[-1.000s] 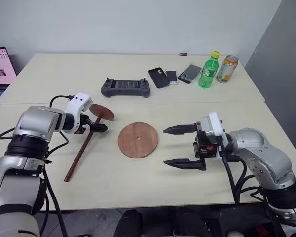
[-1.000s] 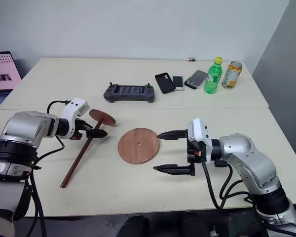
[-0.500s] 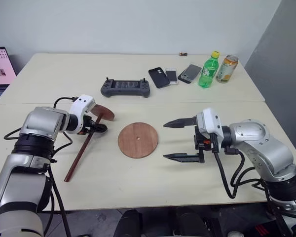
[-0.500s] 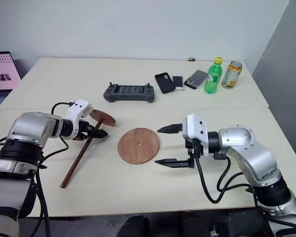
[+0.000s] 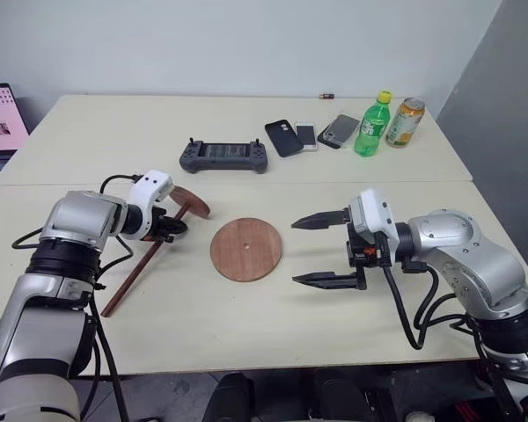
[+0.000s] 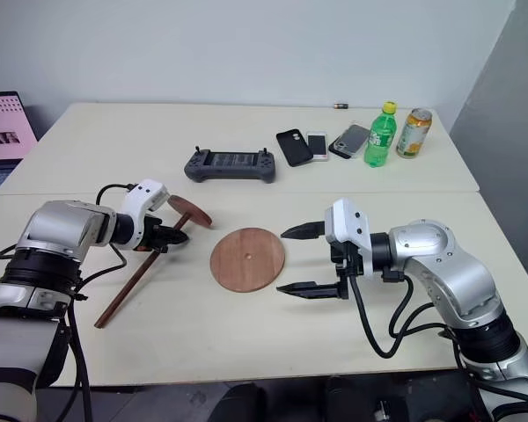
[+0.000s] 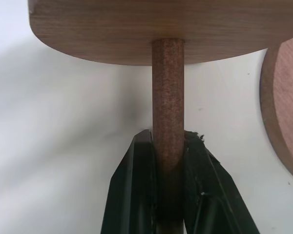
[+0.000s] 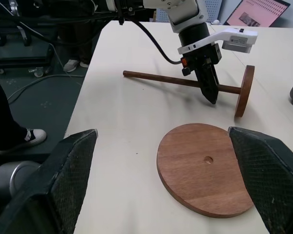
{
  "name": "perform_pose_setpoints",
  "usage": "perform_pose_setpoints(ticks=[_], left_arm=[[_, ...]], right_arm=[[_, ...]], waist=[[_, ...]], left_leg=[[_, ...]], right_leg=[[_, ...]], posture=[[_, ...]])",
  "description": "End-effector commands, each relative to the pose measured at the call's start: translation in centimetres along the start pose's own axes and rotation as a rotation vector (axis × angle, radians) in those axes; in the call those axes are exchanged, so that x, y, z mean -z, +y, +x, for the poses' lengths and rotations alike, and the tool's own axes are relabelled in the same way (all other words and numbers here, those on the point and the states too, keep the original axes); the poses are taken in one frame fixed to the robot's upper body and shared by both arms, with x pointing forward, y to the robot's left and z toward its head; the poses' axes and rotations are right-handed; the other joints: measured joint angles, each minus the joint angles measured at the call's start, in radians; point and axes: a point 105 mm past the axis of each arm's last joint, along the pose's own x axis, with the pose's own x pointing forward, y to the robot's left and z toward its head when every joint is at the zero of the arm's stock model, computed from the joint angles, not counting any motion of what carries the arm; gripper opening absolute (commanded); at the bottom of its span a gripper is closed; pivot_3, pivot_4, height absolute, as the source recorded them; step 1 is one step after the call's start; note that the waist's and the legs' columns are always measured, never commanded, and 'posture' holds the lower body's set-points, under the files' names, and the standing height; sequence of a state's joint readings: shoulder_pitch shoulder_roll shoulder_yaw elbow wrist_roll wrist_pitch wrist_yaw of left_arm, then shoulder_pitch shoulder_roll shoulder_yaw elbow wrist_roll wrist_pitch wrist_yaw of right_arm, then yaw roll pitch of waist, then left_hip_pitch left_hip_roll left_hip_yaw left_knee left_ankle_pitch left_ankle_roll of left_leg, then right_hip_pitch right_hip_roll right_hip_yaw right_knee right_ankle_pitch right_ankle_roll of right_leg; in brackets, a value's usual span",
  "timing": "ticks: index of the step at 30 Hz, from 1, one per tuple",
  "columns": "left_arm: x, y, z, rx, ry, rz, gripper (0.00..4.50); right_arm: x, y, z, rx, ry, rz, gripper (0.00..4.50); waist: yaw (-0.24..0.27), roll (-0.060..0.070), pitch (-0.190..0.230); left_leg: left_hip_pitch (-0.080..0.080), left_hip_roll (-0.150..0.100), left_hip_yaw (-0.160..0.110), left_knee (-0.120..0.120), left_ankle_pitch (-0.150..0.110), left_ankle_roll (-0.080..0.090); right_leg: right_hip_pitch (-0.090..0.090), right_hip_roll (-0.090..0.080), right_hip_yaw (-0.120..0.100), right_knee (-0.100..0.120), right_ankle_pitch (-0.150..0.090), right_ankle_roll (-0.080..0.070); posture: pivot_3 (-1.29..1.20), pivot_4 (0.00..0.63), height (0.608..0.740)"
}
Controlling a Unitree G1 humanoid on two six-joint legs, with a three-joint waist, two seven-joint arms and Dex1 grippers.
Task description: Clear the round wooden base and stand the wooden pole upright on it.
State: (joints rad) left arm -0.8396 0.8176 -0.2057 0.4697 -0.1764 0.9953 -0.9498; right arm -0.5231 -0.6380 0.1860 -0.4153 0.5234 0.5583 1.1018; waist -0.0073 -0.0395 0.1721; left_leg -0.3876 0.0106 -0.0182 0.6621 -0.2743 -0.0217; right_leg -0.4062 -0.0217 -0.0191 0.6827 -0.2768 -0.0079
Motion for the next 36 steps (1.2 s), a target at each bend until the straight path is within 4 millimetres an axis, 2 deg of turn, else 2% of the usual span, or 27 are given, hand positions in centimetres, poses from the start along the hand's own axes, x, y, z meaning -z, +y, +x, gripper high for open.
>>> perform_pose_setpoints(ticks=[1, 6, 9, 11, 14, 17, 20, 22, 25, 29, 36], left_arm=[[-2.5, -0.2, -2.0, -0.005, -0.096, 0.047, 0.27], [-5.9, -1.2, -4.9, 0.042, -0.310, 0.026, 0.27], [-8.5, -2.8, -7.1, 0.074, -0.526, 0.079, 0.27], [-9.1, -3.6, -7.9, 0.085, -0.608, 0.087, 0.27], [-10.3, -5.9, -9.5, 0.109, -0.835, 0.150, 0.27], [-10.4, -7.0, -10.5, 0.116, -0.935, 0.168, 0.27], [-10.6, -9.3, -10.8, 0.123, -1.064, 0.212, 0.27], [-10.8, -10.2, -10.8, 0.149, -1.130, 0.165, 0.27], [-10.7, -11.7, -10.4, 0.155, -1.183, 0.207, 0.27], [-10.4, -13.0, -9.5, 0.169, -1.206, 0.215, 0.27], [-10.1, -13.3, -8.6, 0.141, -1.253, 0.203, 0.27]], right_arm=[[-0.8, 0.0, -0.3, -0.001, -0.007, -0.033, 4.50], [-0.7, 0.1, -0.4, 0.009, -0.006, -0.033, 4.50], [-0.7, 0.1, -0.6, 0.021, -0.004, -0.030, 4.50], [-0.6, 0.1, -0.8, 0.030, -0.001, -0.028, 4.50], [-0.5, -0.2, -1.3, 0.063, 0.011, -0.036, 4.50], [-0.5, -0.3, -1.7, 0.084, 0.017, -0.045, 4.50], [-0.6, -0.6, -2.2, 0.126, 0.025, -0.058, 4.50], [-0.6, -0.6, -2.4, 0.149, 0.034, -0.069, 4.50], [-0.9, -0.4, -2.0, 0.178, 0.023, -0.084, 4.50], [-0.6, -0.1, -1.2, 0.203, 0.039, -0.096, 4.50], [0.3, -1.1, -0.5, 0.317, 0.101, -0.111, 4.50]], waist=[[0.000, 0.000, 0.000], [0.000, 0.000, 0.000], [0.000, 0.000, 0.000], [0.002, 0.000, 0.000], [0.002, 0.001, 0.000], [0.003, 0.000, 0.000], [0.004, 0.001, 0.000], [0.007, 0.000, 0.000], [0.008, 0.000, 0.000], [0.007, 0.000, 0.000], [0.007, 0.000, 0.000]], left_leg=[[0.000, 0.000, 0.000, 0.000, 0.000, 0.000], [-0.001, 0.000, -0.001, 0.000, 0.000, 0.000], [-0.001, 0.000, -0.001, 0.000, 0.000, 0.000], [-0.002, 0.000, -0.001, 0.001, 0.000, 0.000], [-0.002, 0.000, -0.001, 0.002, 0.000, 0.000], [-0.003, 0.000, -0.001, 0.002, 0.000, 0.000], [-0.003, 0.000, -0.001, 0.002, 0.000, 0.000], [-0.003, 0.000, -0.001, 0.002, 0.000, 0.000], [-0.003, 0.000, 0.000, 0.002, 0.000, 0.000], [-0.003, 0.000, 0.000, 0.002, 0.000, 0.000], [-0.002, 0.000, 0.001, 0.002, 0.000, 0.000]], right_leg=[[0.000, 0.000, 0.000, 0.000, 0.000, 0.000], [0.000, 0.000, 0.000, 0.000, 0.000, 0.000], [0.000, 0.000, -0.001, 0.000, 0.000, 0.000], [0.000, -0.001, -0.001, -0.001, 0.000, 0.000], [0.000, -0.001, 0.000, -0.001, 0.000, 0.001], [0.000, -0.001, -0.001, -0.001, 0.001, 0.001], [0.000, -0.001, -0.001, -0.001, 0.001, 0.001], [0.000, -0.002, -0.001, -0.001, 0.001, 0.001], [0.000, -0.002, -0.001, -0.001, 0.002, 0.002], [0.000, -0.002, 0.000, -0.001, 0.002, 0.002], [0.000, -0.001, 0.000, -0.001, 0.002, 0.002]], posture=[[0.00, 0.150, 0.740], [0.00, 0.150, 0.740], [0.00, 0.150, 0.740], [0.00, 0.150, 0.740], [0.00, 0.150, 0.740], [0.00, 0.150, 0.740], [0.00, 0.150, 0.740], [0.00, 0.150, 0.740], [0.00, 0.150, 0.740], [0.00, 0.150, 0.740], [0.00, 0.150, 0.740]])
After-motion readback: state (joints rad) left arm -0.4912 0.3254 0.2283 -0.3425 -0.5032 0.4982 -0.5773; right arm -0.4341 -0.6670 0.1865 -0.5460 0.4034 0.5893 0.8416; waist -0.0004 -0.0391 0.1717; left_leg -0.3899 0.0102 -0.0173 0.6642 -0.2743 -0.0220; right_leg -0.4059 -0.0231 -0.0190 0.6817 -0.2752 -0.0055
